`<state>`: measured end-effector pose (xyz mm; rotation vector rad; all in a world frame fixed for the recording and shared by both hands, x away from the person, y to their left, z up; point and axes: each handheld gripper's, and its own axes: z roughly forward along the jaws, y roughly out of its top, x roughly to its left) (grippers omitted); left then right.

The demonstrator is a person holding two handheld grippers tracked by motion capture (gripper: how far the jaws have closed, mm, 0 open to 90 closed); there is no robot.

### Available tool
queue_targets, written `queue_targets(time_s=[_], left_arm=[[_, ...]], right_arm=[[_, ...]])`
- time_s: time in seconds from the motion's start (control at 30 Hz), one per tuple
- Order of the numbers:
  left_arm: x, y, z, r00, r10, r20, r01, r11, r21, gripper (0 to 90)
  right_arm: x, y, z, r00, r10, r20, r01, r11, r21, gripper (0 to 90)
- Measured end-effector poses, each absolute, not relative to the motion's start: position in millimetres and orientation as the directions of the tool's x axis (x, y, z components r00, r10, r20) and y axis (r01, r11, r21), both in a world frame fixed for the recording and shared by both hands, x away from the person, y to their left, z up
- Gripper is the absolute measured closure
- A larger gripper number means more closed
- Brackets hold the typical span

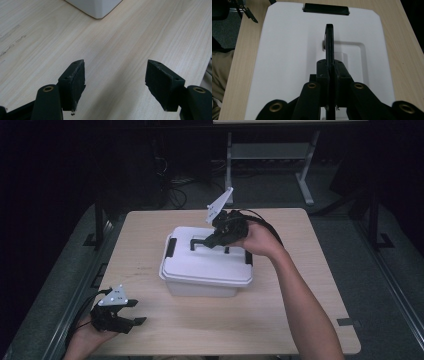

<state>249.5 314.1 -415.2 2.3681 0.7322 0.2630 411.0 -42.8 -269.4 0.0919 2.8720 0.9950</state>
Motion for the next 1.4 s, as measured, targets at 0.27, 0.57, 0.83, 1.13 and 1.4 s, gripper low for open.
queue_targets(time_s=[0.27,0.57,0.83,1.13,1.4], left_arm=[[248.8,315.8,-414.2,0.824,0.567,0.002,0.438,-0.638,0.633,31.9],[248.3,318.5,-413.7,0.82,0.572,0.001,0.44,-0.632,0.637,31.9],[248.1,319.1,-413.3,0.817,0.577,-0.001,0.443,-0.627,0.641,31.9],[249.1,318.4,-414.8,0.818,0.576,-0.006,0.446,-0.628,0.637,31.9],[249.4,320.9,-414.1,0.814,0.581,-0.004,0.448,-0.623,0.641,31.9]], right_arm=[[417.9,-29.1,-271.2,-0.995,0.071,-0.071,0.012,0.786,0.618,84.2],[423.4,-16.7,-275.1,-0.996,0.053,-0.069,0.0,0.792,0.611,84.3],[428.9,-17.2,-280.5,-0.996,0.054,-0.065,0.004,0.8,0.6,84.2],[434.4,-17.1,-285.0,-0.997,0.055,-0.058,0.009,0.798,0.602,84.2],[436.8,-12.6,-291.8,-0.998,0.046,-0.046,0.01,0.805,0.593,84.2]])
